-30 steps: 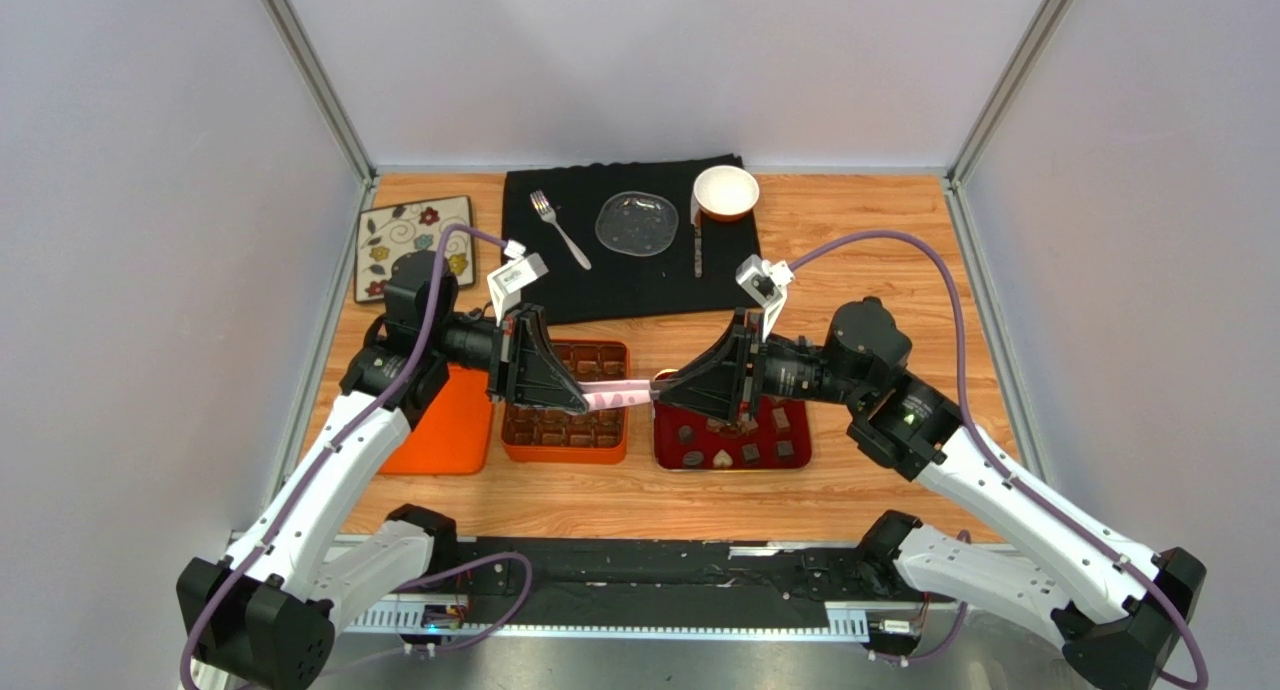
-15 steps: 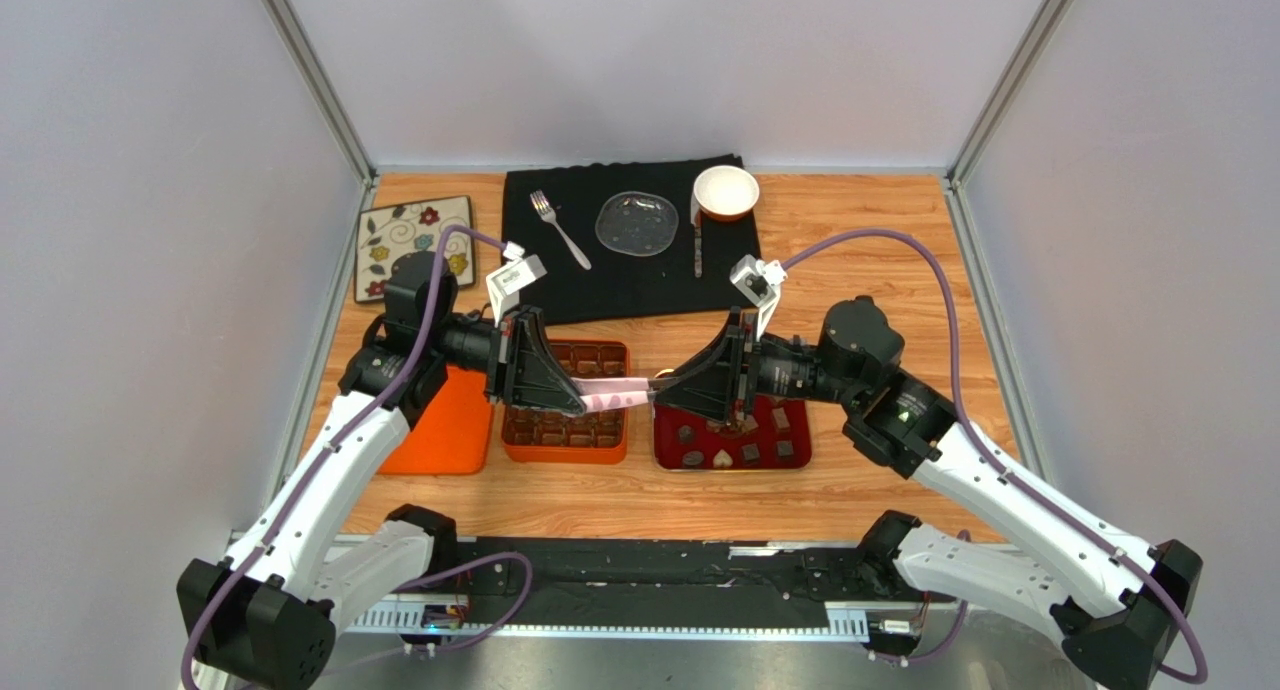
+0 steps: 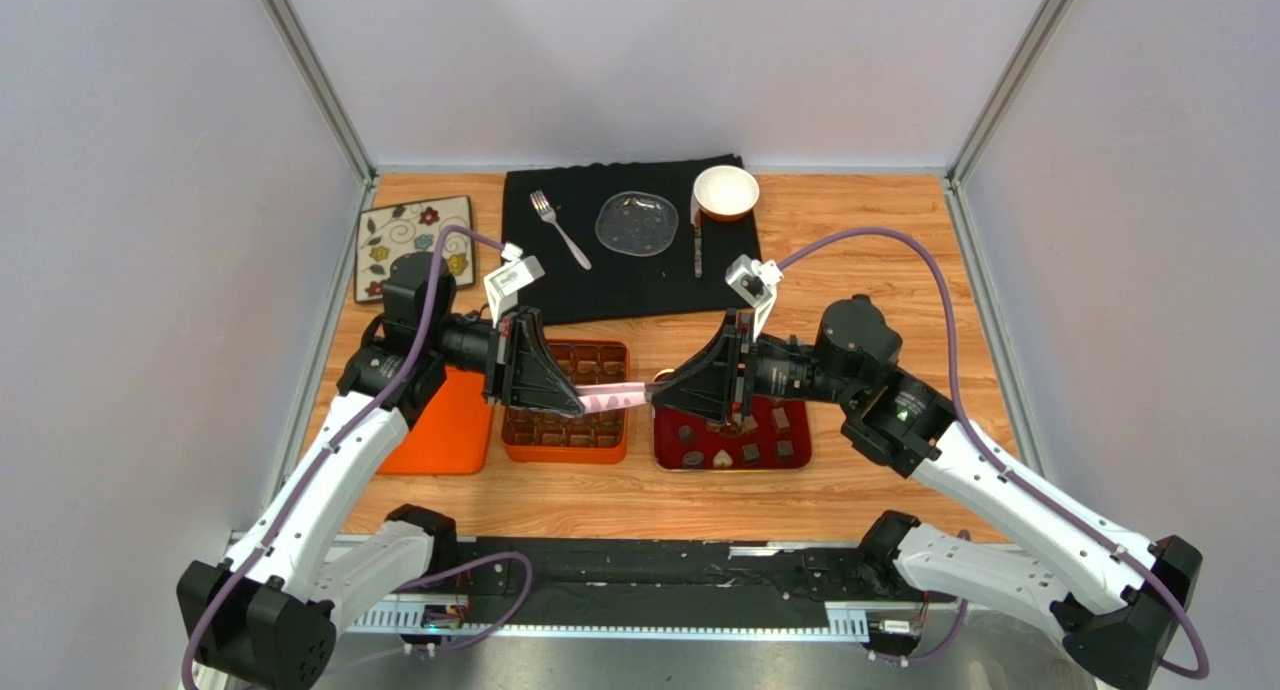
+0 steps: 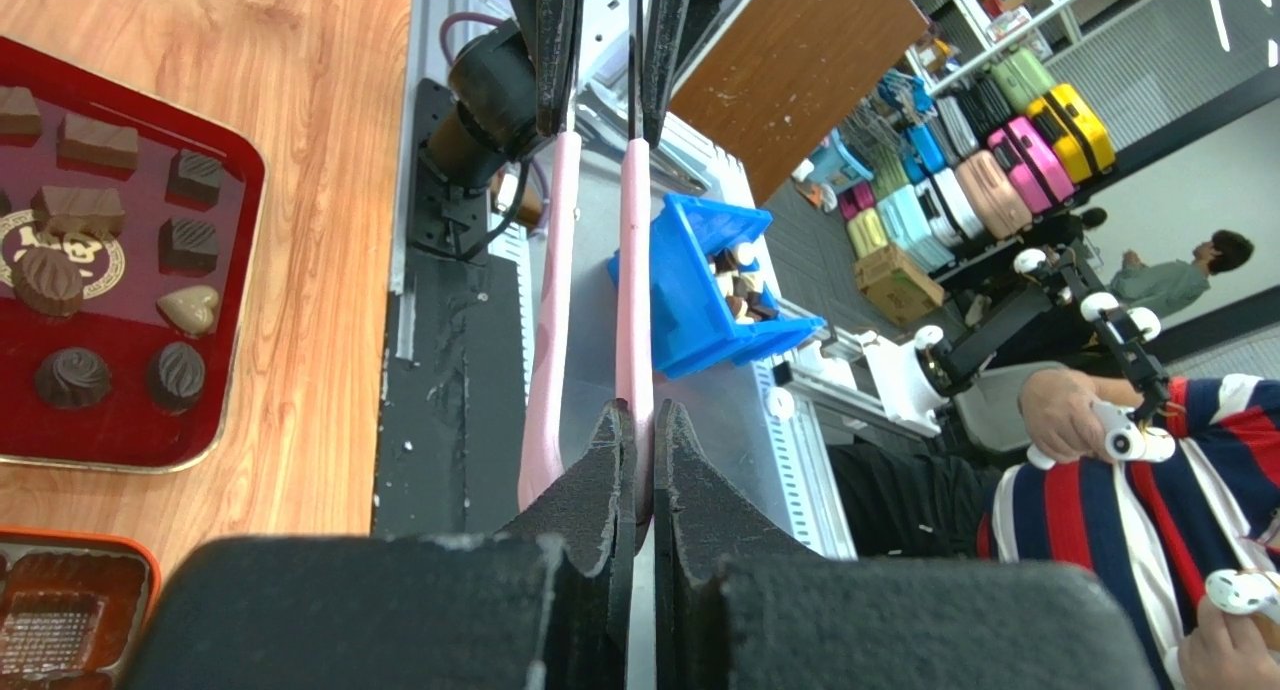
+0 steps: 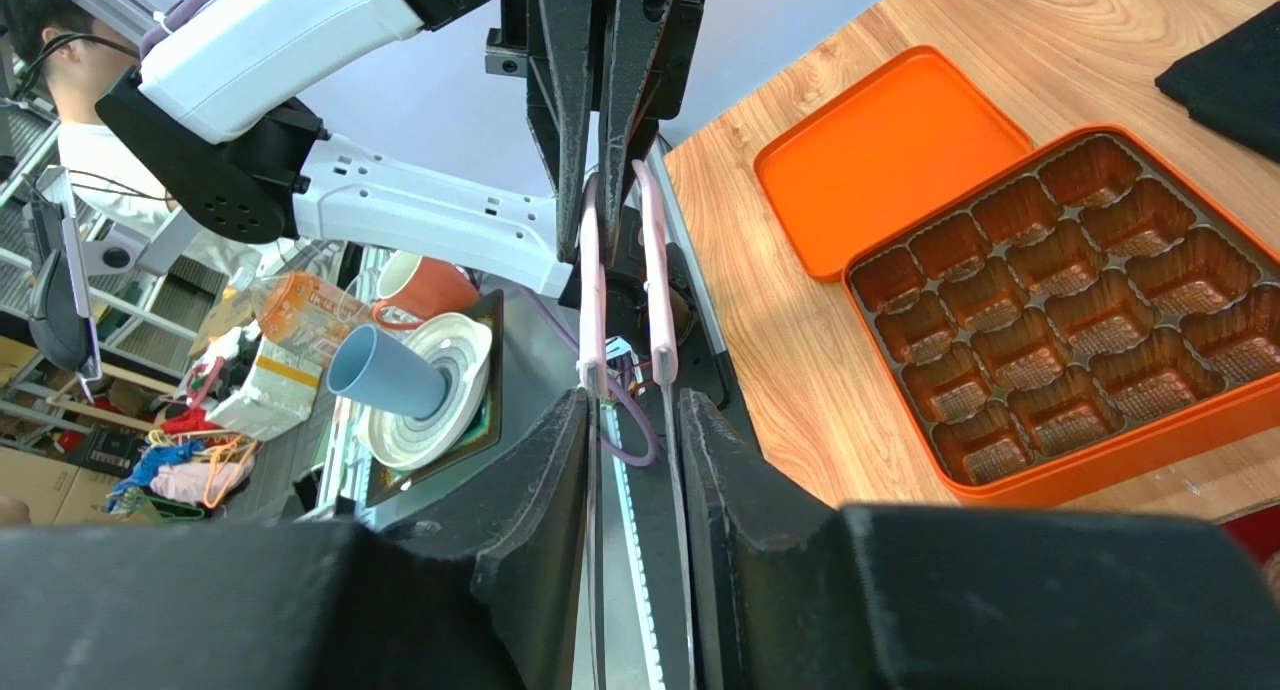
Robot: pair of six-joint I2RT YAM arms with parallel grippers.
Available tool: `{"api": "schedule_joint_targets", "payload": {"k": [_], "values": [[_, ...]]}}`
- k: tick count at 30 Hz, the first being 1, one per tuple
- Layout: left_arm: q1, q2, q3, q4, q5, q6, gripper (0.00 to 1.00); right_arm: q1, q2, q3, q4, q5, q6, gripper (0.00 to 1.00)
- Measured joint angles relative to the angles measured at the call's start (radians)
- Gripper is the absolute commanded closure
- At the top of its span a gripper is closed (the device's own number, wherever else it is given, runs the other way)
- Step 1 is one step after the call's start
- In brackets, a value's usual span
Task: Pack the chocolate
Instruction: Adjust the clamp.
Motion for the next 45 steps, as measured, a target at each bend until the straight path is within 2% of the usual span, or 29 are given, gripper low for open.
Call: {"api": "schedule_joint_targets", "payload": {"k": [3, 4, 7, 18, 25, 30, 34, 45], "values": [[0.003, 0.0, 0.0, -0.005, 0.0, 0.008, 0.84, 0.001, 0.0, 0.0, 0.0, -0.001, 0.0, 0.8], [0.003, 0.0, 0.001, -0.005, -0.002, 0.01, 0.57, 0.001, 0.0, 0.0, 0.0, -0.001, 0.001, 0.8], [0.003, 0.004, 0.005, -0.012, -0.025, 0.028, 0.1, 0.003, 0.0, 0.002, -0.003, 0.008, 0.001, 0.8], [0.071, 0.019, 0.141, -0.121, -0.083, 0.073, 0.07, 0.004, -0.039, 0.003, -0.089, 0.082, -0.027, 0.8], [0.123, 0.067, 0.277, -0.388, -0.278, 0.314, 0.06, 0.008, -0.091, 0.016, -0.15, 0.098, -0.053, 0.81], [0.124, 0.052, 0.274, -0.513, -0.484, 0.444, 0.05, 0.008, -0.094, 0.057, -0.241, 0.167, -0.089, 0.85], [0.147, 0.053, 0.252, -0.566, -0.587, 0.509, 0.06, 0.008, -0.066, 0.098, -0.337, 0.27, -0.111, 0.86], [0.312, 0.101, 0.121, -0.618, -0.7, 0.623, 0.08, 0.008, 0.087, 0.134, -0.563, 0.536, -0.162, 0.81]]}}
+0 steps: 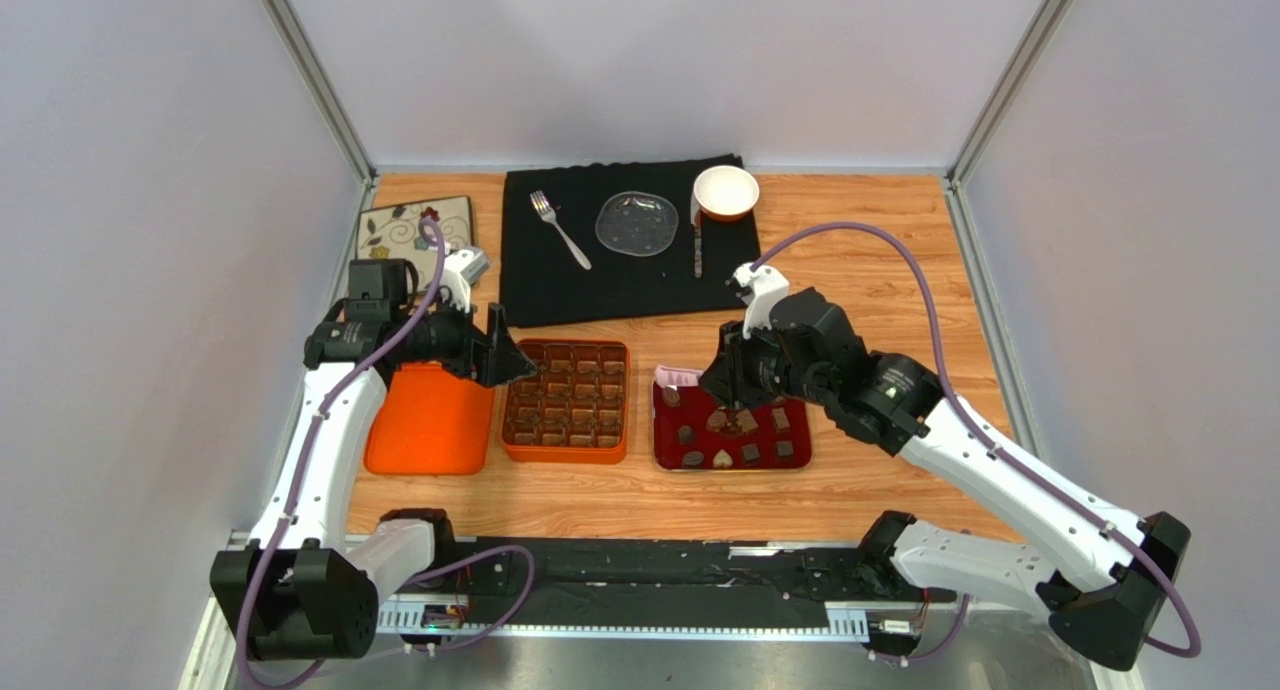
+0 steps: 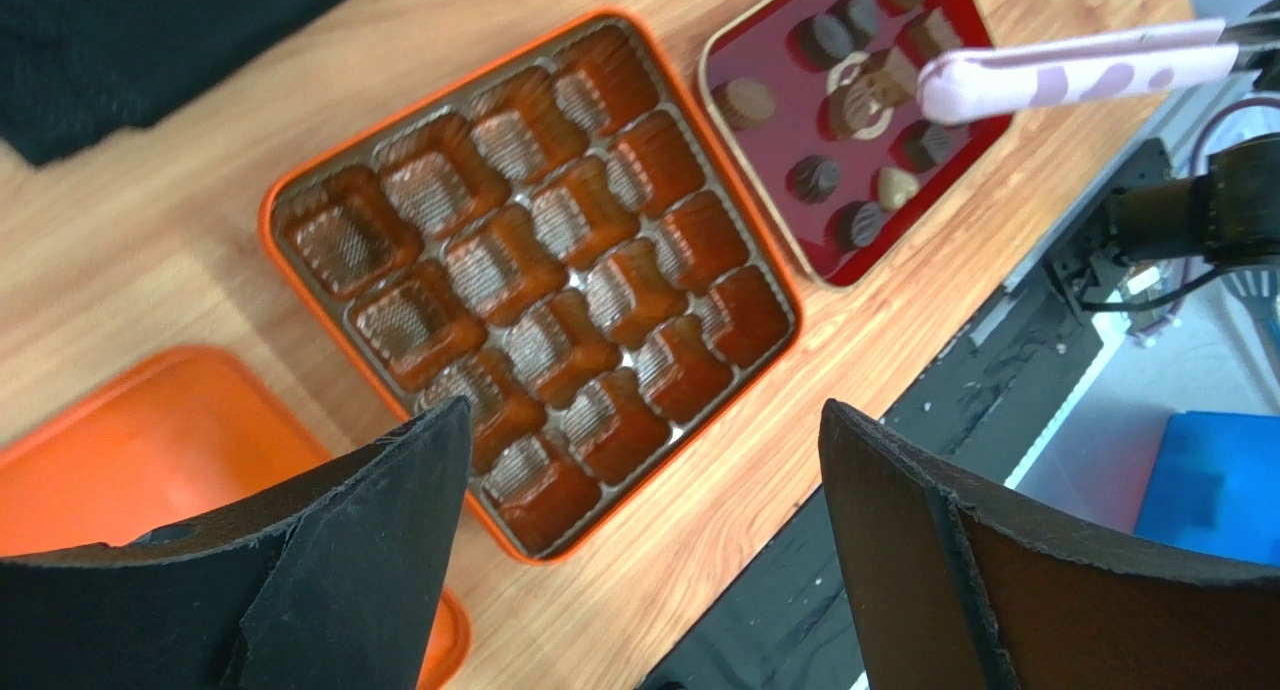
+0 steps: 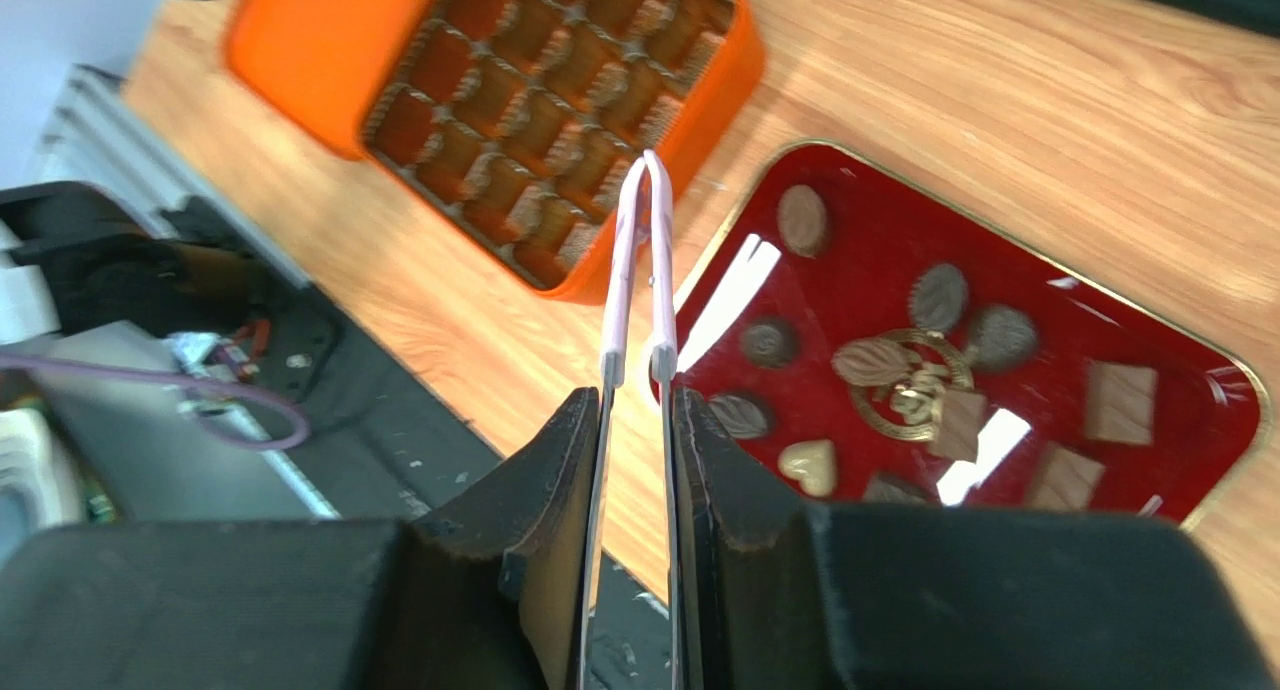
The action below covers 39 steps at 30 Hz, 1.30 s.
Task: Pack the chocolate
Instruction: Adjust the clamp, then pick up the fake chocolate from the plate.
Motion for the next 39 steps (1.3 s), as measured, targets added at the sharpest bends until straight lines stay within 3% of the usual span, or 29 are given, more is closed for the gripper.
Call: {"api": "schedule_joint_targets", "payload": {"k": [16, 39], "values": [[0.058, -0.011, -0.054, -0.018, 0.002, 0.056, 0.07, 0.0, 0.144, 0.021, -0.046, 0.103, -0.076, 0.67], [0.102, -0.03, -0.058, -0.031, 0.039, 0.087, 0.08, 0.0, 0.244, 0.047, -0.046, 0.116, -0.121, 0.66]]}}
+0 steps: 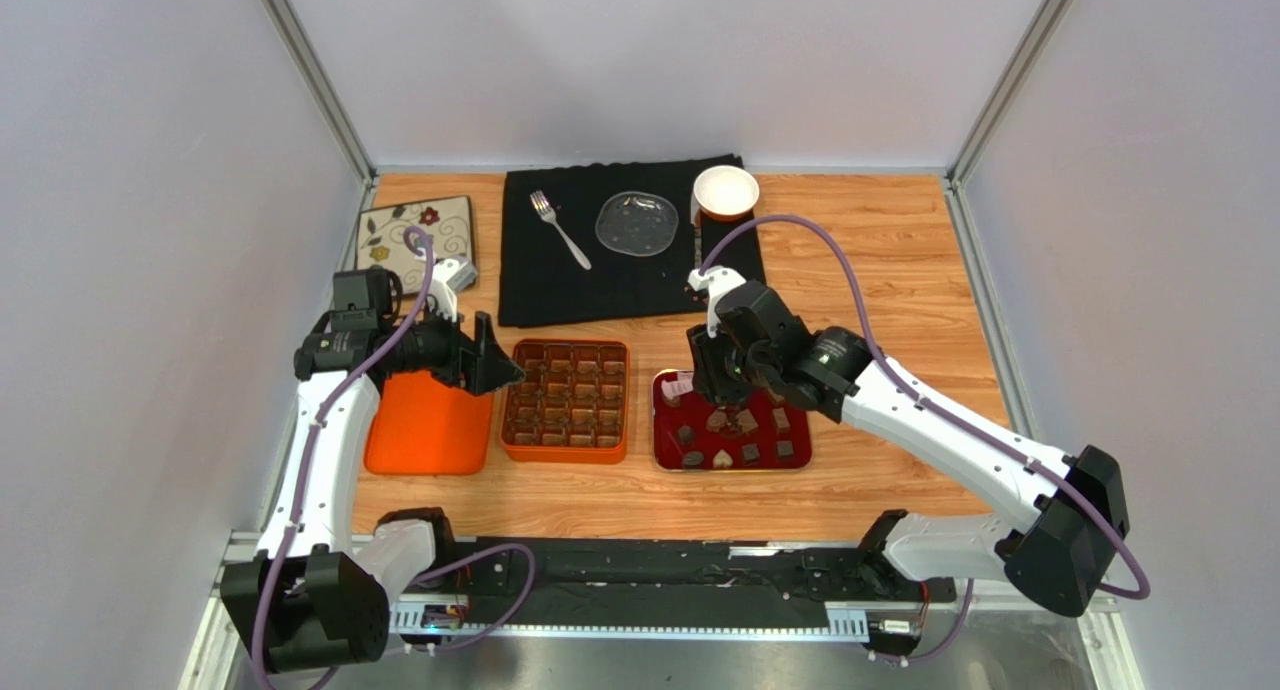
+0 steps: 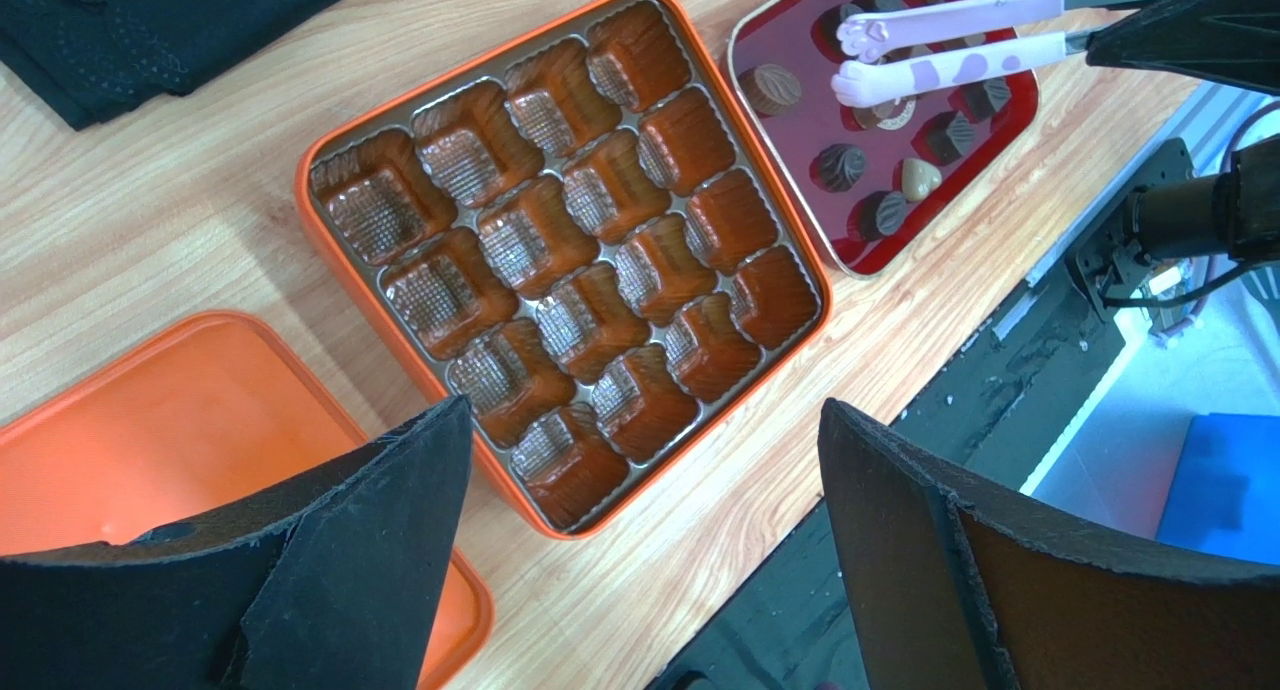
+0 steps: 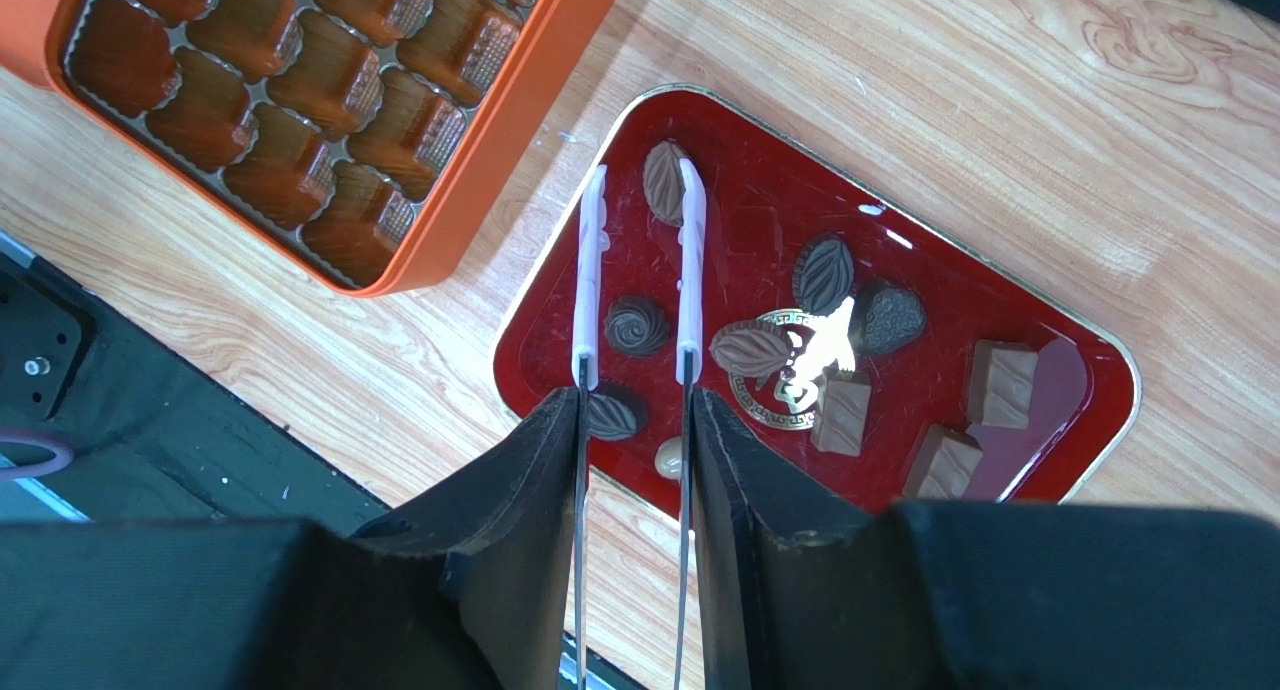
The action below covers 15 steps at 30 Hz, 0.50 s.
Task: Pack the chocolate
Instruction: Pick up the fake chocolate from the plate.
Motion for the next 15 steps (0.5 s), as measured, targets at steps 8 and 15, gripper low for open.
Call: {"api": "schedule_joint_targets", "payload": {"k": [8, 15], "values": [[0.004, -0.002, 0.0, -0.02, 0.009, 0.008, 0.09, 0.0, 0.041, 0.0, 0.007, 0.008, -0.022, 0.65], [0.01, -0.002, 0.0, -0.022, 0.012, 0.013, 0.09, 0.0, 0.095, 0.0, 0.013, 0.018, -0.045, 0.64]]}}
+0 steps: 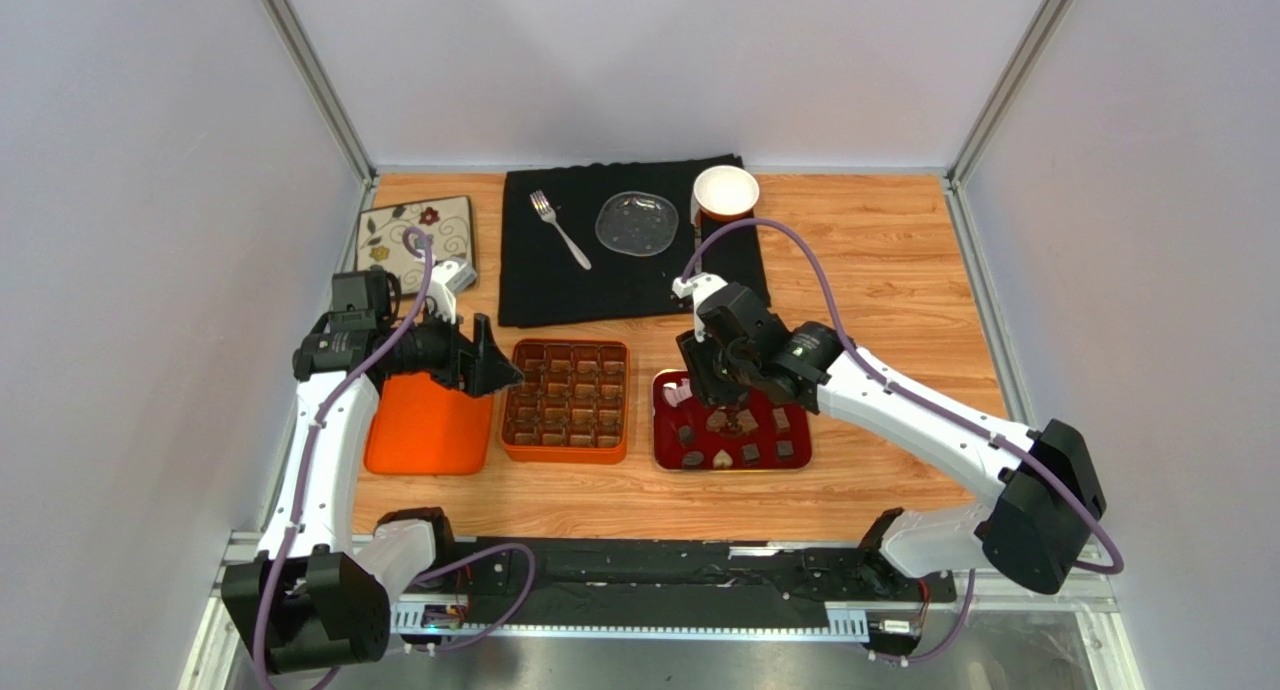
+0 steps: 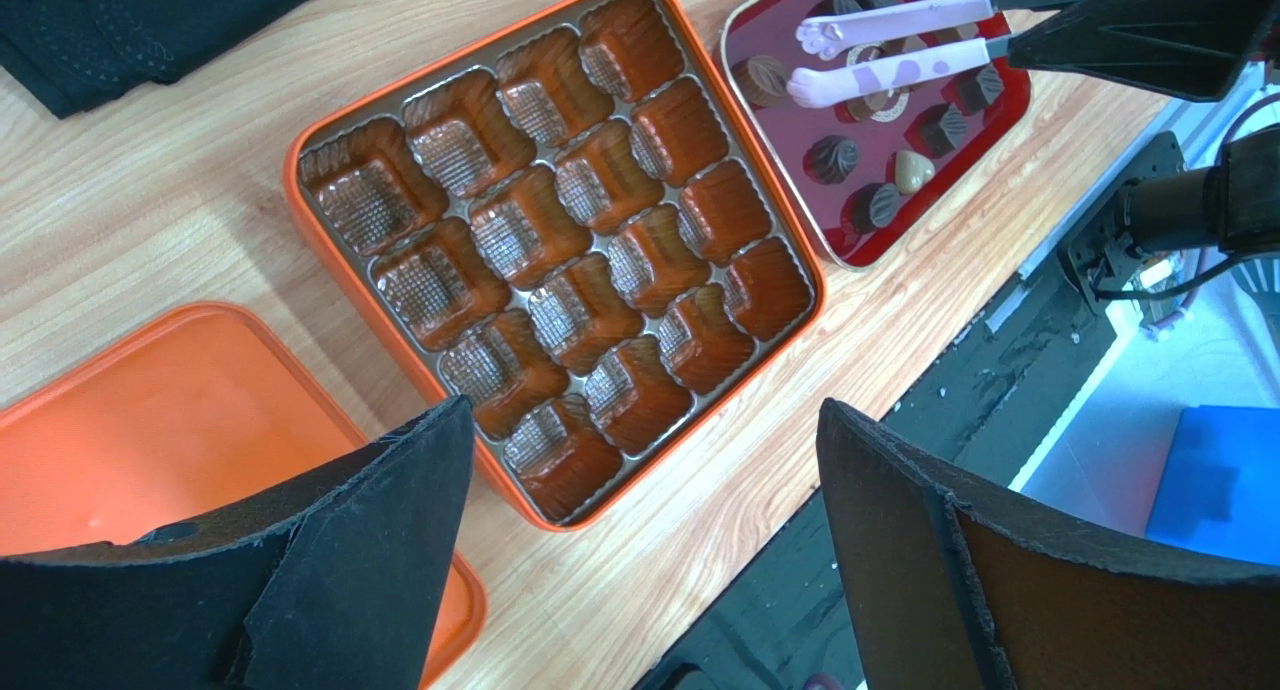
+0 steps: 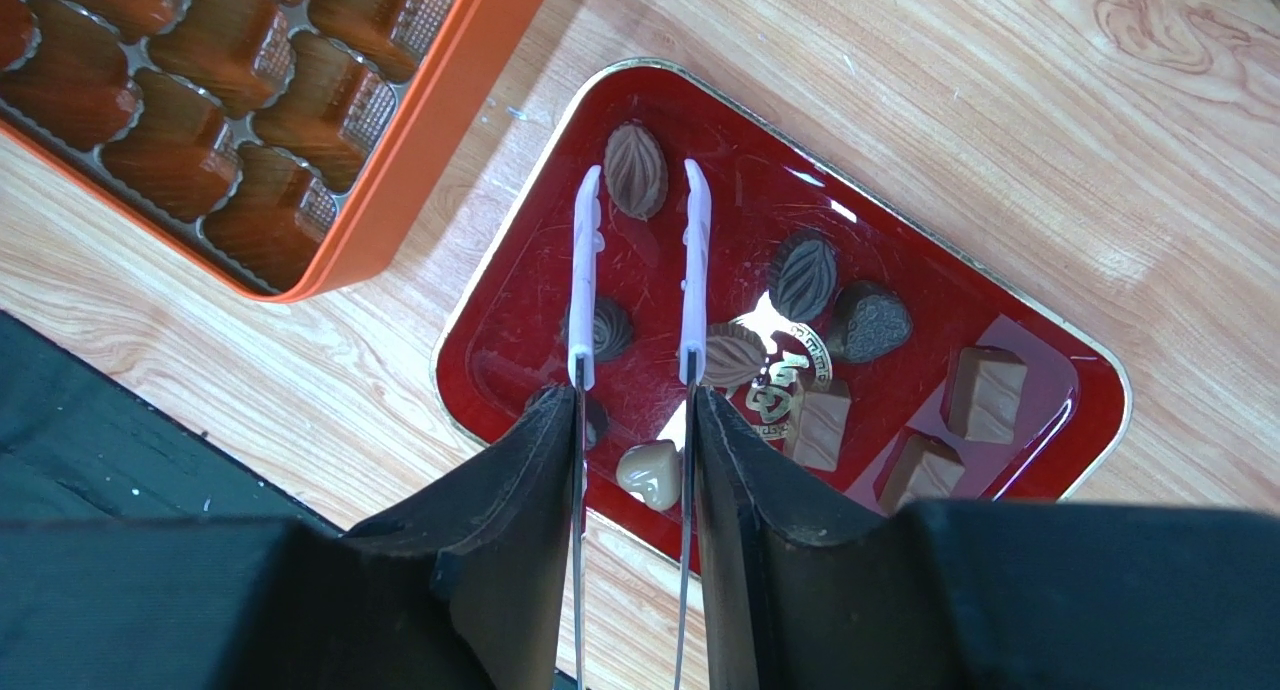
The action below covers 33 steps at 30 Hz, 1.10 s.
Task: Pack the chocolate
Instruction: Pick up the fake chocolate from the plate.
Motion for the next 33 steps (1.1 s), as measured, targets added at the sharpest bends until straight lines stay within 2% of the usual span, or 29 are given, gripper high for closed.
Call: {"api": "schedule_joint_targets", "payload": {"k": [26, 33], "values": [[0.032, 0.0, 0.0, -0.014, 0.019, 0.024, 0.1, 0.0, 0.079, 0.033, 0.013, -0.01, -0.023, 0.64], [0.033, 0.0, 0.0, -0.018, 0.028, 0.026, 0.1, 0.0, 0.091, 0.034, 0.013, -0.019, -0.032, 0.69]]}}
